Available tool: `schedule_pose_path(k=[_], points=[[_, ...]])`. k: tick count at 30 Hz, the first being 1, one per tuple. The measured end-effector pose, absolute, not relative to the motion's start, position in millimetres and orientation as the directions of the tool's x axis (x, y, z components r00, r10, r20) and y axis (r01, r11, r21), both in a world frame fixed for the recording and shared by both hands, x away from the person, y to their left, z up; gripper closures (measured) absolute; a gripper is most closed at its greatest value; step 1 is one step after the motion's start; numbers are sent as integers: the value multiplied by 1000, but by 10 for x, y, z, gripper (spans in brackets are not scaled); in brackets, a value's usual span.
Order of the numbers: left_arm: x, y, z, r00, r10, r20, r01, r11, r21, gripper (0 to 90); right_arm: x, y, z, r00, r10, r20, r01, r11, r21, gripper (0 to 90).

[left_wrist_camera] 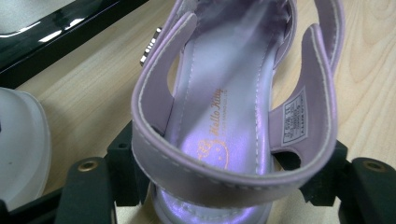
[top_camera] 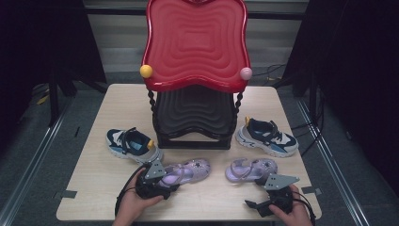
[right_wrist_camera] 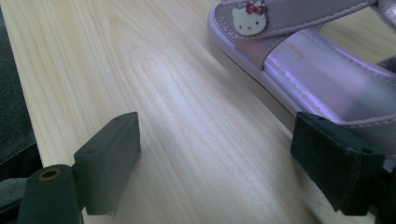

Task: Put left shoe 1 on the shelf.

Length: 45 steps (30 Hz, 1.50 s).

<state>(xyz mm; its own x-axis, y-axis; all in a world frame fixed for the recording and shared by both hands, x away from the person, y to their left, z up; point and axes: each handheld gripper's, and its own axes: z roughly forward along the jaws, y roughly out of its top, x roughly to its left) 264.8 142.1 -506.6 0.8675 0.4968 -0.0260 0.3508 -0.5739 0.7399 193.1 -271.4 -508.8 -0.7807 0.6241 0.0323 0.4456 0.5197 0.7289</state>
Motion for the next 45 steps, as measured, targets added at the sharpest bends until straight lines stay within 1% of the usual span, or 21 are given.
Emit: schedule_pose_path(k=[6, 11, 17, 21, 23, 28, 36, 37, 39, 41, 43, 45], points=[[2647, 1399, -5070, 860, 508, -35, 361, -561, 745, 306, 1931, -2714, -5087, -780, 624, 33, 446, 519, 729, 154], [2640, 1408, -5066, 864, 504, -24, 352, -568, 744, 347, 1932, -2714, -5088, -781, 624, 32, 445, 520, 729, 154], [2615, 1394, -5068, 855, 518, -31, 362, -552, 752, 354, 1932, -2714, -5087, -781, 624, 33, 446, 519, 729, 154], [2609, 1399, -5060, 859, 511, -11, 346, -566, 748, 357, 1931, -2714, -5087, -780, 624, 33, 446, 519, 729, 154], [2600, 1399, -5059, 856, 517, -23, 357, -556, 751, 357, 1932, -2714, -5087, -780, 624, 33, 446, 519, 729, 154], [2574, 1424, -5029, 848, 530, 1, 345, -554, 757, 360, 1932, -2714, -5087, -780, 624, 33, 446, 519, 729, 154], [2588, 1456, -5024, 846, 533, -13, 355, -545, 760, 360, 1932, -2714, -5087, -781, 624, 33, 446, 519, 729, 154], [2593, 1459, -5020, 851, 526, -4, 349, -559, 752, 360, 1932, -2714, -5087, -781, 624, 33, 446, 519, 729, 154], [2592, 1452, -5034, 843, 538, -26, 372, -546, 750, 359, 1932, -2714, -5087, -780, 624, 33, 446, 519, 729, 154], [2602, 1455, -5030, 850, 527, -10, 362, -569, 738, 357, 1932, -2714, -5087, -780, 624, 33, 446, 519, 729, 154], [2617, 1462, -5049, 843, 535, -48, 390, -549, 739, 352, 1932, -2714, -5087, -781, 624, 33, 446, 519, 729, 154], [2621, 1462, -5053, 848, 529, -40, 380, -554, 741, 345, 1932, -2714, -5087, -780, 624, 33, 446, 519, 729, 154]])
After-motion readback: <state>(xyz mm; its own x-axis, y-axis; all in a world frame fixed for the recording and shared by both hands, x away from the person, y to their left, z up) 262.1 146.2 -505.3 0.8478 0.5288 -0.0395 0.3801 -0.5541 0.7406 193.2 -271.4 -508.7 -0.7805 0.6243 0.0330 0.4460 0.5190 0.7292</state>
